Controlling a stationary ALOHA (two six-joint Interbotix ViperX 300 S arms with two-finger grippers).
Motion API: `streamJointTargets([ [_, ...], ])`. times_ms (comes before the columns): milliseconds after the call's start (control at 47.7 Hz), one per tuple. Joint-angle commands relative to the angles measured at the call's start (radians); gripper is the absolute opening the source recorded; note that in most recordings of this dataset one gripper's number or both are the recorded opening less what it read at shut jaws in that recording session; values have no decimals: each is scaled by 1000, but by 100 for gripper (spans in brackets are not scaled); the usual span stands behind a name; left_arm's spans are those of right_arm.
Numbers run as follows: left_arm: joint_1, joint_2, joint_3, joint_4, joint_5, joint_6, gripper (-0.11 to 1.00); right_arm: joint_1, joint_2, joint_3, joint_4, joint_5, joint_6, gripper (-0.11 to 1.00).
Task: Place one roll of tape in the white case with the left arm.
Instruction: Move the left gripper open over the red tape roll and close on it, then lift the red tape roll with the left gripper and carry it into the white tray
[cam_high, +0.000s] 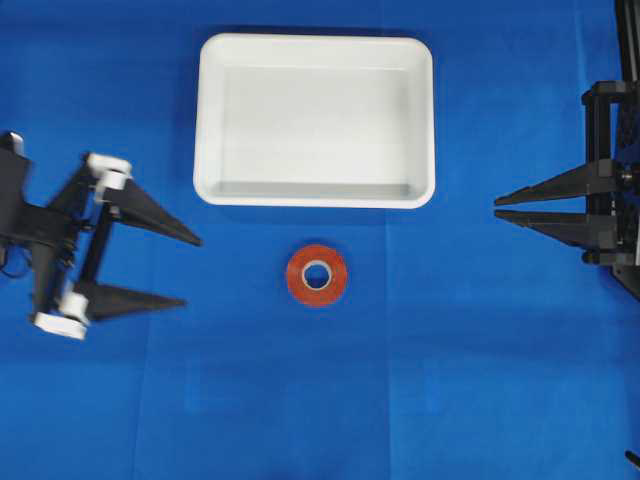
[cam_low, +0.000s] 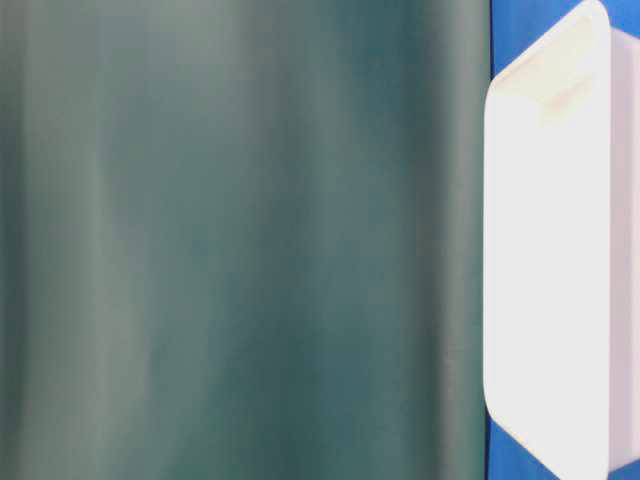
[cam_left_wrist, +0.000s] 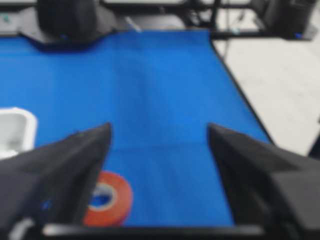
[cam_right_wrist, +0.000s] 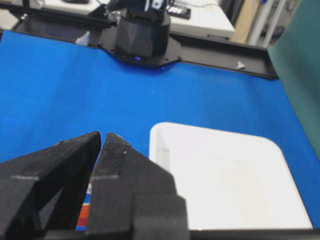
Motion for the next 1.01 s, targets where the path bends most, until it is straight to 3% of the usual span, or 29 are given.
streamJointTargets([
  [0,-11,74,-77,2,21,-2,85,-3,11,-20,2,-6,2,-11],
  [84,-11,147,-144,2,83,-25,92,-3,18,-20,2,-6,2,-11],
  [273,-9,287,-287,2,262,-69,92,-5,34,-17,2,-6,2,-11],
  [545,25,499,-477,3,572,-75,92,-6,61,-14,2,-6,2,-11],
  [755,34,615,-578,8,672,-74,92,-8,72,-11,2,-2,2,-11],
  [985,35,693,-623,8,678,-77,92,-9,77,-3,2,-2,2,-11],
])
